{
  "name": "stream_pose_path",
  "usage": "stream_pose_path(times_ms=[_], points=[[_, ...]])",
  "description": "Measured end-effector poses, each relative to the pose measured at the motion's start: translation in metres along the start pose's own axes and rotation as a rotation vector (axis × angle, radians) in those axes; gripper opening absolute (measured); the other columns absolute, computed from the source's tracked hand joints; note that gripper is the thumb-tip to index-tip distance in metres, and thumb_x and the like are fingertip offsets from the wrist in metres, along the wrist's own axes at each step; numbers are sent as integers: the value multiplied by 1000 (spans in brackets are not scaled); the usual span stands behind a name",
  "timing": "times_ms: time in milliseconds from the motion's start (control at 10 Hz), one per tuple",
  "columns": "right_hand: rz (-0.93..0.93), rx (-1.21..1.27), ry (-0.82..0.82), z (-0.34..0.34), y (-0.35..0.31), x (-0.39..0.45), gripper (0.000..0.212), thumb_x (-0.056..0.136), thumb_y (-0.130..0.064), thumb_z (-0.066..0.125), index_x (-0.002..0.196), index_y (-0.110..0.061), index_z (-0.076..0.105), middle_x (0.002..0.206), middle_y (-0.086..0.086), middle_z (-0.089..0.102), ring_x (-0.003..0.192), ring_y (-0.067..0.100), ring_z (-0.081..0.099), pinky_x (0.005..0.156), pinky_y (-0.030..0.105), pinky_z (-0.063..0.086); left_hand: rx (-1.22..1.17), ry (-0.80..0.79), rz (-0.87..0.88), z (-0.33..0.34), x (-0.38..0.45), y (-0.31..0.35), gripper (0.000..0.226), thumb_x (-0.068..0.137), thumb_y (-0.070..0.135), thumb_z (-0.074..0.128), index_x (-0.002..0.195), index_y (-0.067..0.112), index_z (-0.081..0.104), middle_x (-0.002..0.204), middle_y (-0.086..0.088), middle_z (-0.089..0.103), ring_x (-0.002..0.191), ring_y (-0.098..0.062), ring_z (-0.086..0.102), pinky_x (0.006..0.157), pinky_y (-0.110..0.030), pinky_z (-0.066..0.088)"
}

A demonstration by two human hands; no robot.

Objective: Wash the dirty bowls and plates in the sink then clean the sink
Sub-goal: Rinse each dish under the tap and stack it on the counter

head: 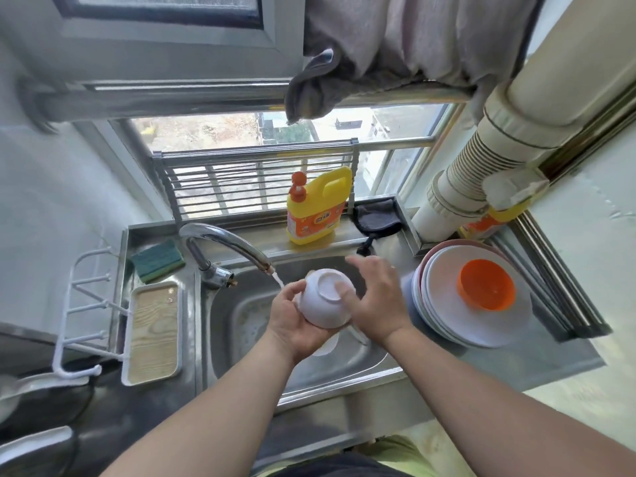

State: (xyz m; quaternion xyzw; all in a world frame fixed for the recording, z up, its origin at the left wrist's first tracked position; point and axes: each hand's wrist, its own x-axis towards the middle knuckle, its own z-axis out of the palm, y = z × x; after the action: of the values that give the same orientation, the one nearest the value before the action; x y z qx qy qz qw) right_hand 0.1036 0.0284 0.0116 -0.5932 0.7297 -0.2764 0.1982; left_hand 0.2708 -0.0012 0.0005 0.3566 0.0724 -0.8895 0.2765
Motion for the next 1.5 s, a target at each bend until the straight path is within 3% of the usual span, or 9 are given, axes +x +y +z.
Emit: stream_pose_path(times_ms=[200,300,400,700,800,1000,1200,1400,1500], points=[[775,789,-491,-33,-9,27,29,101,-50,60,102,-24,72,77,-2,69,70,19,64,69,35,56,4,123,23,36,-1,-6,67,102,55,47,139,2,63,132,-27,67,122,-43,64,109,-56,47],[741,802,-503,-30,-1,28,24,103,-37,64,111,-16,72,90,5,72,78,22,66,66,35,58,140,300,70,30,13,-15,60,105,59,47,130,9,68,107,-18,78,102,-34,71,88,-49,57],[750,758,-509,-23,7,25,23,107,-31,59,112,-11,69,96,12,68,78,24,65,62,35,58,249,406,75,17,20,-25,53,102,59,54,129,15,69,97,-13,80,95,-30,70,90,-44,56],[344,583,-511,-59,38,24,44,103,-54,48,140,-33,57,115,-14,60,99,3,60,71,7,47,237,91,-338,37,40,-41,56,96,49,68,129,4,67,111,-24,68,78,-37,75,62,-39,66],[124,148,-280,-91,68,28,42,104,-59,45,130,-34,67,117,-4,74,106,23,68,82,25,52,369,45,-372,73,61,-66,53,97,47,63,129,4,66,122,-22,66,96,-39,72,79,-46,63],[391,-104,134,-167,155,15,33,110,-40,41,126,-27,66,118,8,73,110,38,64,88,43,50,848,171,185,160,121,-136,54,107,64,36,132,23,61,113,-7,68,86,-21,68,66,-30,58],[587,-105,109,-188,205,3,42,110,-35,31,147,-30,51,131,14,67,118,40,60,99,50,50,1560,-1,580,170,169,-161,54,106,65,29,127,33,66,122,4,66,118,-21,59,104,-47,51],[529,-233,73,-198,203,0,41,110,-48,28,139,-34,53,119,9,71,111,41,63,85,47,48,1670,57,888,154,170,-148,23,107,34,57,119,26,76,103,13,70,96,-6,57,85,-19,41],[345,-261,233,-197,181,9,31,108,-32,42,132,-24,59,118,7,73,104,39,66,77,43,47,1579,246,862,119,163,-126,22,107,31,56,110,22,77,99,6,70,94,-12,59,84,-25,41]])
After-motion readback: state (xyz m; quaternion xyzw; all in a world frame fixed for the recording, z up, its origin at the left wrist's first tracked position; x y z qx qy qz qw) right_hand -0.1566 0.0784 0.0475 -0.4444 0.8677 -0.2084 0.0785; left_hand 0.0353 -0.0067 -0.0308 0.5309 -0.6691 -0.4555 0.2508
